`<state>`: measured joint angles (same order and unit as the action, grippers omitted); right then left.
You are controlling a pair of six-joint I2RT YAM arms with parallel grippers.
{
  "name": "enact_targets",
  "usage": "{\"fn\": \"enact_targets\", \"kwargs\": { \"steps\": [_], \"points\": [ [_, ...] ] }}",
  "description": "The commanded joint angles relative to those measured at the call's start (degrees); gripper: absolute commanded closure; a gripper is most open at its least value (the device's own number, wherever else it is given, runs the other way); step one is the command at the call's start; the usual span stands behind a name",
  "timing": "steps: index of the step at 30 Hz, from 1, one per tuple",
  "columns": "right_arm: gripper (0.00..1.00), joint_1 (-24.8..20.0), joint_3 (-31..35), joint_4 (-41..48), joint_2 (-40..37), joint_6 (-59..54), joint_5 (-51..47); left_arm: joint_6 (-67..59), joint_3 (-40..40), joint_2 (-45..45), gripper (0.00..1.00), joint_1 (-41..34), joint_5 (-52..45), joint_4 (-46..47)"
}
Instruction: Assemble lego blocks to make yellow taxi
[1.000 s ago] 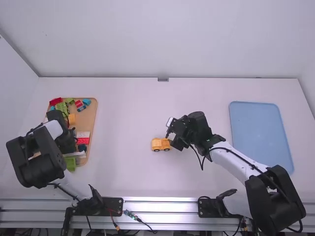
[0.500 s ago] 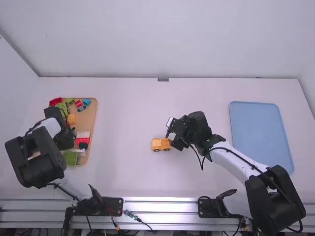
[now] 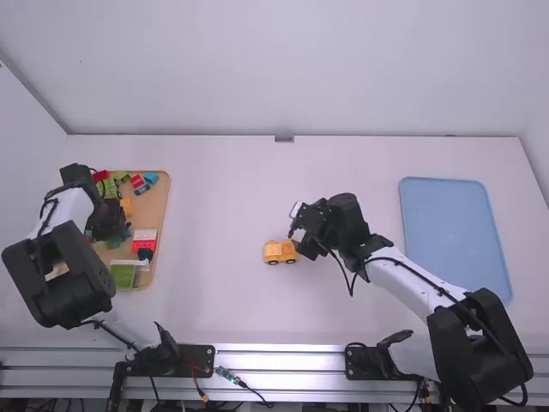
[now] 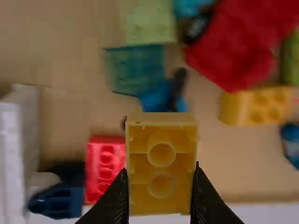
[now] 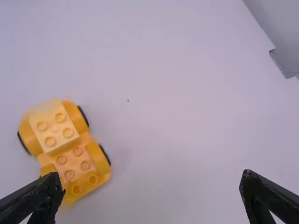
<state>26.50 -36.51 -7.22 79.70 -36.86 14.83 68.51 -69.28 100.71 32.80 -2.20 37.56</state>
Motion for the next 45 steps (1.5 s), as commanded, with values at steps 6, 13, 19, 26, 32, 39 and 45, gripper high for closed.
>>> {"fn": "enact_targets", "kwargs": {
  "steps": [6, 13, 19, 26, 32, 39, 45],
  "points": [
    [0.00, -0.52, 0.15, -6.54, -1.07, 15.28, 2.71, -28.13, -0.46, -0.79, 0.99, -2.58, -23.41, -8.39],
    [0.00, -6.12, -2.45, -8.15, -1.05, 26.45, 20.90, -43.17, 5.14, -2.73, 0.99, -8.13, -39.43, -21.18],
    [0.00, -11.41, -5.44, -7.61, 0.66, 36.28, 31.10, -56.24, 13.22, -6.95, 0.99, -15.06, -53.18, -35.52],
    [0.01, -14.34, -7.87, -13.38, 7.21, 43.32, 44.92, -64.74, 21.55, -12.17, 0.99, -23.65, -57.33, -48.76],
    [0.01, -14.43, -10.67, -27.98, 16.31, 52.74, 60.06, -70.75, 26.60, -13.40, 0.98, -32.13, -69.40, -58.66],
    [0.06, -12.00, -11.63, -43.19, 21.86, 62.01, 63.36, -63.65, 30.10, -13.38, 0.99, -37.66, -70.47, -70.12],
    [0.20, -9.57, -11.56, -47.30, 22.23, 63.65, 63.32, -53.11, 33.75, -13.38, 0.99, -39.10, -67.52, -83.76]
  ]
}}
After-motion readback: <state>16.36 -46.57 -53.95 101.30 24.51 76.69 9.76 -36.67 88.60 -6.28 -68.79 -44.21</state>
